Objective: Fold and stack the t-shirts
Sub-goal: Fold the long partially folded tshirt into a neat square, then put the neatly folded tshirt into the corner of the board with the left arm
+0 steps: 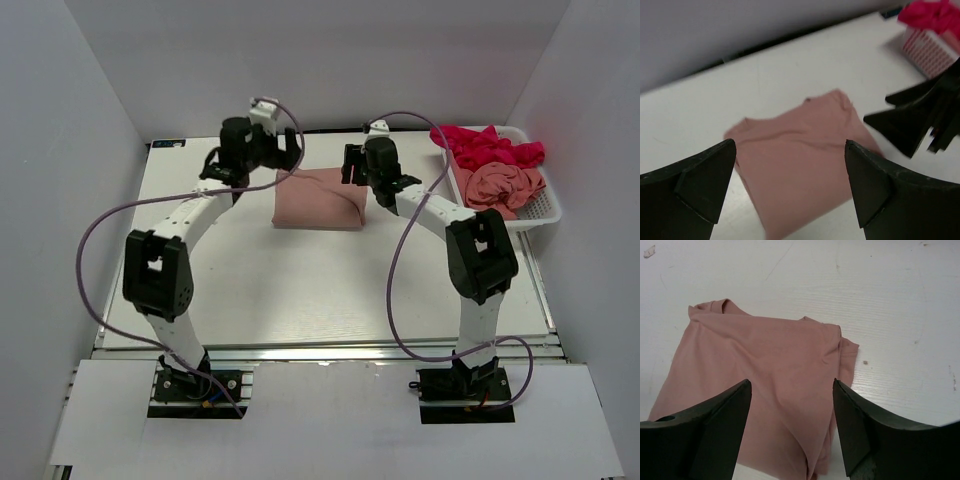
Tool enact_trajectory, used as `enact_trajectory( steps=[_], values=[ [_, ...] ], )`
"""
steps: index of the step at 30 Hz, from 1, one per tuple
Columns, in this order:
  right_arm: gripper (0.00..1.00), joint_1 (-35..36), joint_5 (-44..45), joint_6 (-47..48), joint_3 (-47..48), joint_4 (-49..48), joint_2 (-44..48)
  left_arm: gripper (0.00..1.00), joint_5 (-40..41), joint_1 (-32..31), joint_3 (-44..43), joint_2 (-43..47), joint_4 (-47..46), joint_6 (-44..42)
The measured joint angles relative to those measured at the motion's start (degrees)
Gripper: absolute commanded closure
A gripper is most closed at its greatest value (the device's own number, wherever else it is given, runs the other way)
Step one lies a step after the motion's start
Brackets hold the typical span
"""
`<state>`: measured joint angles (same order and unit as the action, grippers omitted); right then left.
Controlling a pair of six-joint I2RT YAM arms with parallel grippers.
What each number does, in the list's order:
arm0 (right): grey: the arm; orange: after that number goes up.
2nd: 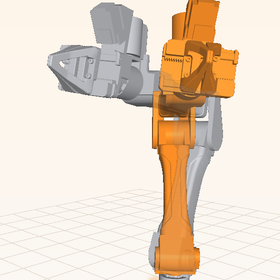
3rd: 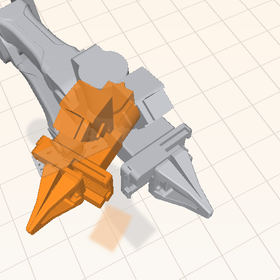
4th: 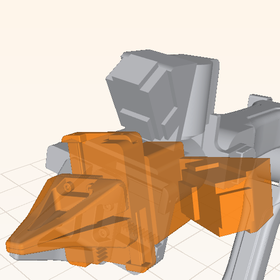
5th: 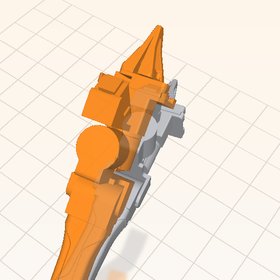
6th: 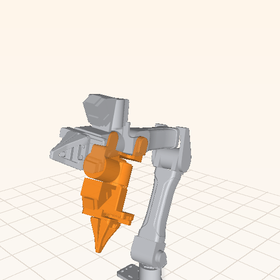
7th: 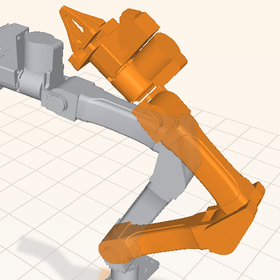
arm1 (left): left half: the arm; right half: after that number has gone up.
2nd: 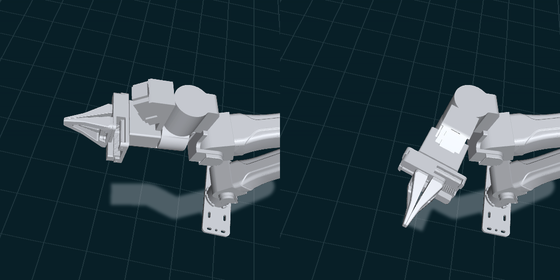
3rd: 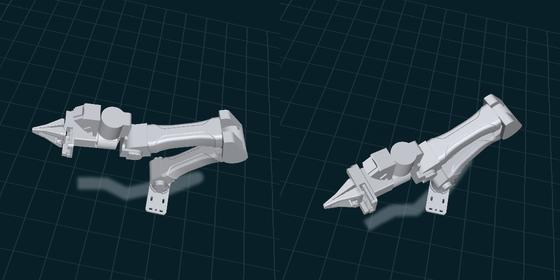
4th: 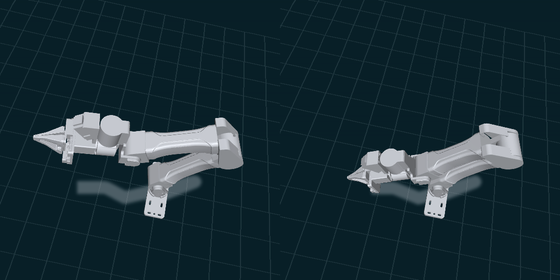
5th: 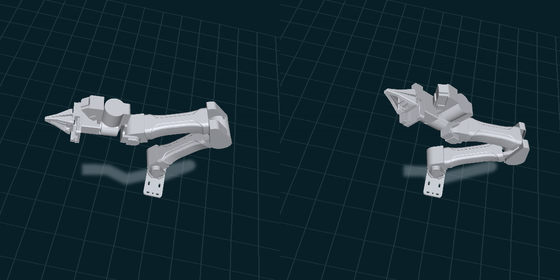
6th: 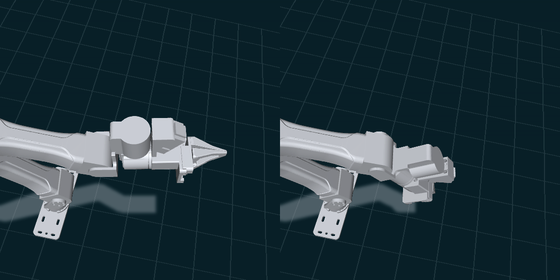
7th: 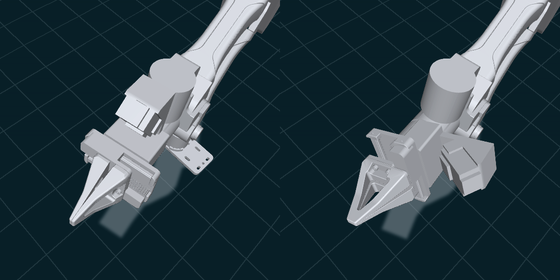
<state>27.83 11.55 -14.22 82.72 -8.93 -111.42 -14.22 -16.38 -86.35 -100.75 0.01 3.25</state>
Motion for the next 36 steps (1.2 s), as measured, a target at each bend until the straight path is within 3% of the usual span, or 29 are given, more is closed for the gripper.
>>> enact_trajectory(
  steps=[9, 22, 36],
  values=[
    [0.31, 0.26, -3.13, -1.84, 5.01, 1.95, -6.45, 0.02, -1.22, -0.2, 8.74, -13.79, -1.22, 3.08],
    [0.3, 1.68, -4.31, -4.87, 10.19, 4.76, -14.21, 0.02, -2.32, -0.9, 9.11, -14.01, -4.59, 5.44],
    [0.27, 1.07, -0.81, -7.15, 10.25, 6.29, -16.44, 0.02, -1.27, -2.43, 9.29, -14.38, -4.35, 5.14]
  ],
)
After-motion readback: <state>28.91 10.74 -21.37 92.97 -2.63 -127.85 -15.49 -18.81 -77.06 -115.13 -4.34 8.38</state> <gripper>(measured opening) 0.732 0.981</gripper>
